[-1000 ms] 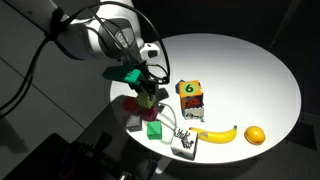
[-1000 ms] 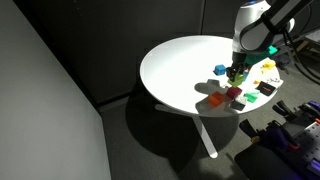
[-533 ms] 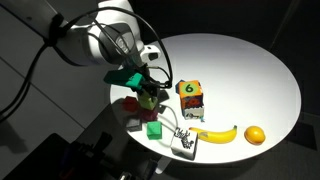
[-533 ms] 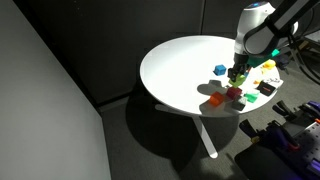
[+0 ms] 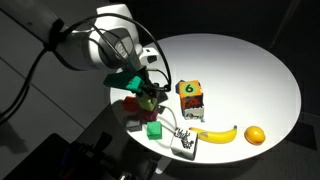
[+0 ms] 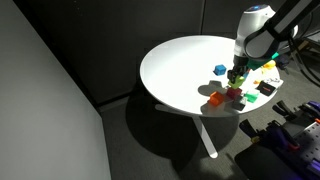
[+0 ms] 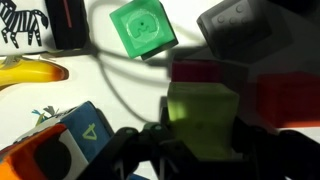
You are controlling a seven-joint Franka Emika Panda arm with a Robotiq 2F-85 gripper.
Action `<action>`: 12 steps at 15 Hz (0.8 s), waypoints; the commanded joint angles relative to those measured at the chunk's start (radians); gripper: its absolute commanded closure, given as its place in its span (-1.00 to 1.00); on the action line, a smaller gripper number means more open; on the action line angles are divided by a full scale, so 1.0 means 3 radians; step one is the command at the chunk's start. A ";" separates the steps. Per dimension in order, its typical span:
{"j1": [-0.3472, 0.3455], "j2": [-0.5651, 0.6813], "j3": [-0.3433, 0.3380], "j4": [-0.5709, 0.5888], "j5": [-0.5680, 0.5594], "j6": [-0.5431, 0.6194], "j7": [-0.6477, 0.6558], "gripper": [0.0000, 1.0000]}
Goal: Put the yellow block on the pink block
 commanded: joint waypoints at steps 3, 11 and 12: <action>0.0077 0.0053 -0.0048 -0.0008 -0.0066 0.0116 0.0097 0.44; 0.0113 0.0110 -0.0084 -0.0015 -0.0061 0.0166 0.0090 0.44; 0.0113 0.0113 -0.0086 -0.0015 -0.0058 0.0163 0.0088 0.44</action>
